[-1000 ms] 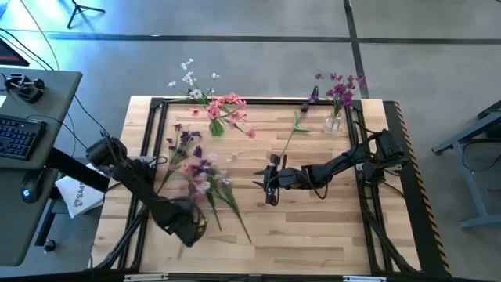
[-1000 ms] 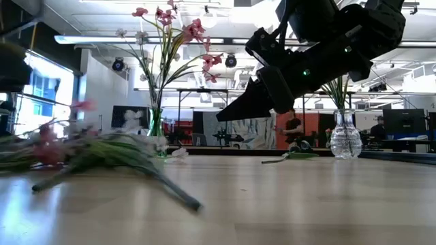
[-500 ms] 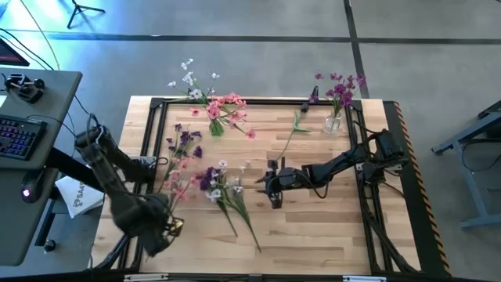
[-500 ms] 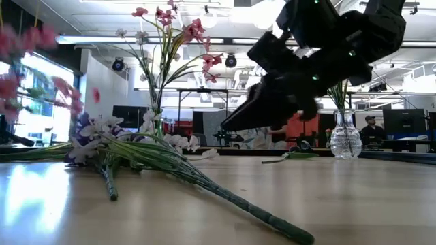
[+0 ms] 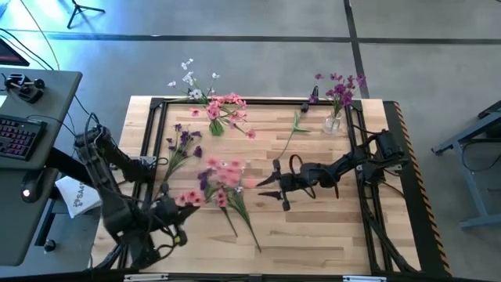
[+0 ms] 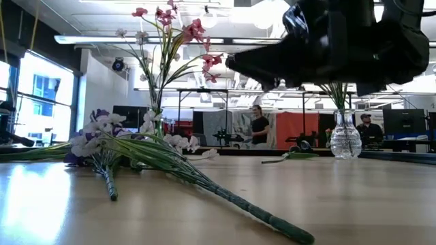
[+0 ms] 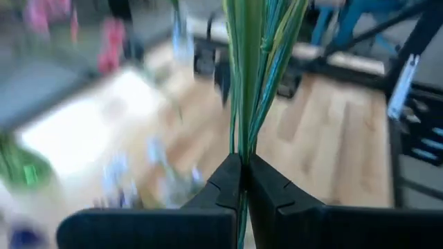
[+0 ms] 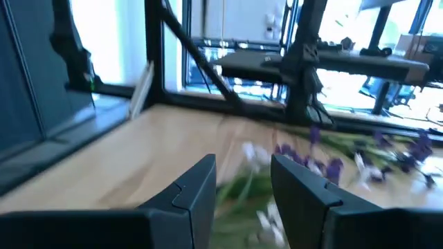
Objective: Sort flowers into vase by color
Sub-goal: Put the pink flowers into the green vase
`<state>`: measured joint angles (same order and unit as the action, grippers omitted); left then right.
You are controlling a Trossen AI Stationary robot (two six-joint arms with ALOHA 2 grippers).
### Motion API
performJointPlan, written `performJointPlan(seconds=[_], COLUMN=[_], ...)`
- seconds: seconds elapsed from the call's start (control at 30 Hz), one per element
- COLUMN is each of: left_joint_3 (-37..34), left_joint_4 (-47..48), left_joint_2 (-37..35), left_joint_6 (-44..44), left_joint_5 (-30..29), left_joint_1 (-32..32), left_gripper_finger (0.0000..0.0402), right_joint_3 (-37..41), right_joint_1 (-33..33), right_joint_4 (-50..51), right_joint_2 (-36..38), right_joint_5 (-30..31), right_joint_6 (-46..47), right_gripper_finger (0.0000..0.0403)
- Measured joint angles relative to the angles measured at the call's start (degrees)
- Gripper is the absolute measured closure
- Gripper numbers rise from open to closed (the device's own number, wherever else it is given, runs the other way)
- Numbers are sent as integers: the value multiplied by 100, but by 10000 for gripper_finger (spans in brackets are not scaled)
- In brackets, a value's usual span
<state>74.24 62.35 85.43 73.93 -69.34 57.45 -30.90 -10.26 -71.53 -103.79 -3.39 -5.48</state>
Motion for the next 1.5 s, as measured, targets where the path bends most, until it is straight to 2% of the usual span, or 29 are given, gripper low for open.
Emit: performJointPlan(seconds=[0.07, 0.13, 0.23, 0.3, 0.37, 0.43, 0.53, 0.6, 0.67, 0.77, 0.9, 1.03, 1.1, 1.2, 1.5], left_joint_3=[-318, -700, -1483, -2095, -2680, -3214, -3951, -4397, -4767, -5106, -5178, -5126, -5074, -5025, -4933], left_joint_4=[-526, -961, -1668, -2567, -3947, -5582, -8298, -10033, -11514, -12816, -13591, -13587, -13582, -13557, -13548], left_joint_2=[-14, -20, -37, -80, -134, -232, -412, -491, -490, -492, -492, -488, -472, -440, -428], left_joint_6=[-608, -1032, -1202, -1326, -2028, -3340, -5645, -7036, -8021, -8839, -9129, -9110, -9066, -9070, -9063], left_joint_5=[-537, -712, -196, 202, 314, 546, 1376, 2153, 3005, 4249, 5230, 5749, 5827, 5827, 5546], left_joint_1=[-161, -346, -669, -880, -1039, -1220, -1556, -1826, -2127, -2559, -2982, -3157, -3164, -3164, -3162], left_gripper_finger=[402, 401, 401, 401, 401, 401, 401, 401, 401, 401, 401, 401, 401, 401, 401], right_joint_3=[-163, -377, -660, -813, -927, -1014, -1188, -1318, -1500, -1770, -2262, -2916, -3202, -3466, -3492], right_joint_1=[-32, -71, -82, -70, -25, 17, 53, 43, -41, -223, -431, -555, -565, -561, -550], right_joint_4=[-4, 101, 387, 613, 868, 1155, 1590, 1798, 2029, 2244, 2824, 3910, 4565, 5071, 4897], right_joint_2=[0, 0, 0, 31, 67, 124, 199, 197, 195, 193, 192, 190, 190, 141, -20], right_joint_5=[-17, -25, -29, -26, 2, 143, 345, 371, 373, 362, 406, 1135, 1411, 1335, 961], right_joint_6=[118, 145, 114, 150, 203, 357, 580, 605, 508, 176, -258, -341, -190, -54, -184], right_gripper_finger=[270, 269, 263, 252, 239, 225, 209, 203, 202, 203, 207, 211, 219, 242, 352])
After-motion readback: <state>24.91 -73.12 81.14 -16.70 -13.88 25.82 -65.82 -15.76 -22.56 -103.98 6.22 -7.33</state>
